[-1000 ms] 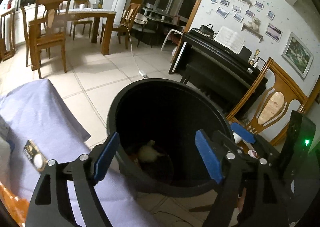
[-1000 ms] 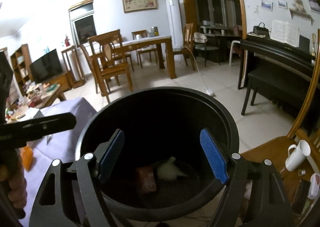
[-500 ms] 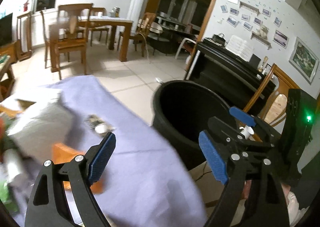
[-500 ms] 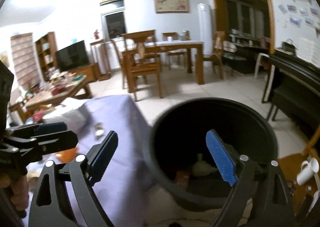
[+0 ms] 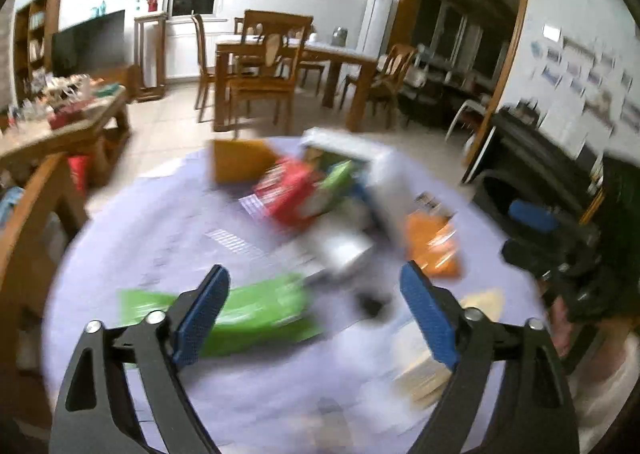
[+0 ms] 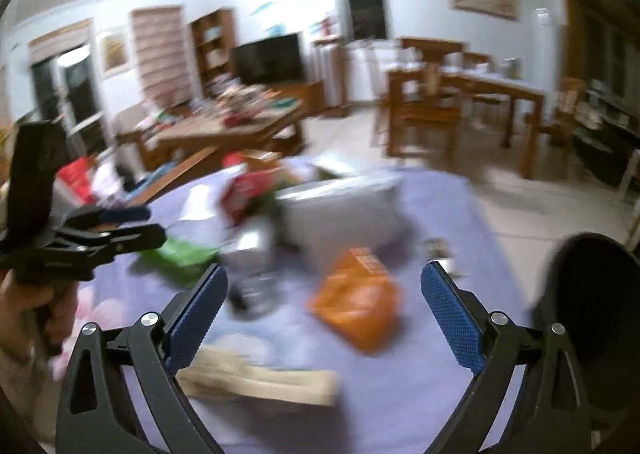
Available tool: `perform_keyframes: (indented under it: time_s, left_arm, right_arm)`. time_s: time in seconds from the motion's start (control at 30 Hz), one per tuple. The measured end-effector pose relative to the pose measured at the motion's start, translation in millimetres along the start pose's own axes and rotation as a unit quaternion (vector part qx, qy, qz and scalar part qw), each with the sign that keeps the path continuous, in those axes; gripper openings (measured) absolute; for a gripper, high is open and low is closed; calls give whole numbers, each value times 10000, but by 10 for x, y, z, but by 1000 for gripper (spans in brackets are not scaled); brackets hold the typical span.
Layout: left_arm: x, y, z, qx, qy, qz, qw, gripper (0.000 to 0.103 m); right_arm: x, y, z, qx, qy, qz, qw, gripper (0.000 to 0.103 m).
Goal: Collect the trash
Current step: 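Grasp the tan paper wrapper with the right tool while the left tool grasps the green snack bag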
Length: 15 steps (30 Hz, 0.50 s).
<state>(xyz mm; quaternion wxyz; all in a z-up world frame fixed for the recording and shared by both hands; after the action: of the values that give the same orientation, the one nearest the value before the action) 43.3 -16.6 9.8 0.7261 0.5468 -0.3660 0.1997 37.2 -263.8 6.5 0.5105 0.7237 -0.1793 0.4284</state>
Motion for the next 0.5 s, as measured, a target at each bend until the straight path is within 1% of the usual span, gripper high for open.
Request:
perform_keyframes:
  time_s: [0.03,0.07,0.13,0.17,0.27,0.37,0.43,0.47,0.5]
  left_arm:
    - [-29,34,-82,37,-145,-33,9999,93]
    - [-46,56,-153,50,-303,-79,9995,93]
    - [-93,90,-285,93,-776,-156,9968,94]
    - [-99,91,-326,147,-1113,-160,9935,94]
    - [-74,-17,-386,156,-1830,-249,9827,96]
    - [-93,-202,-470,-32,-2276,-443,9727,96]
    - [-126,-350,-454,-123,-2640,-573,9627,96]
    - [-161,-408,-440,-174,-2786,-647,9581,96]
    - [-209,-429,-468,-222,-2867,-698,9552,96]
  right_arm:
    - [2,-42,-82,148,60,-88,9998,96]
    - [16,-104,-205,384,190,-244,9988,96]
    - [-21,-166,-382,638,484,-483,9956,96]
    - [-42,-204,-510,661,828,-665,9921,96]
    - [-136,-225,-717,529,1659,-972,9799,96]
    - [-227,-234,-783,512,2195,-1297,9656,96]
    - [-305,-231,-783,475,2459,-1495,9565,95]
    - [-322,-235,-773,413,2633,-1621,9501,95]
    - [-342,-247,-765,374,2724,-1691,9465,95]
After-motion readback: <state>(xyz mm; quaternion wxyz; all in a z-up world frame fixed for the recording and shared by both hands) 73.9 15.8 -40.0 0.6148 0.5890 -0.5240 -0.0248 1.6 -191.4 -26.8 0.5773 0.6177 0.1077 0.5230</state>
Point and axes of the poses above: each gripper's, at about its wrist camera, not at the fingertips, and y roughly against the way its jaws point, z to its right, x to its top, the point moved 1 cm from there along -y, roughly the way its jaws point, and after that the axes turned 1 degree about y, right-handed, at the moved point
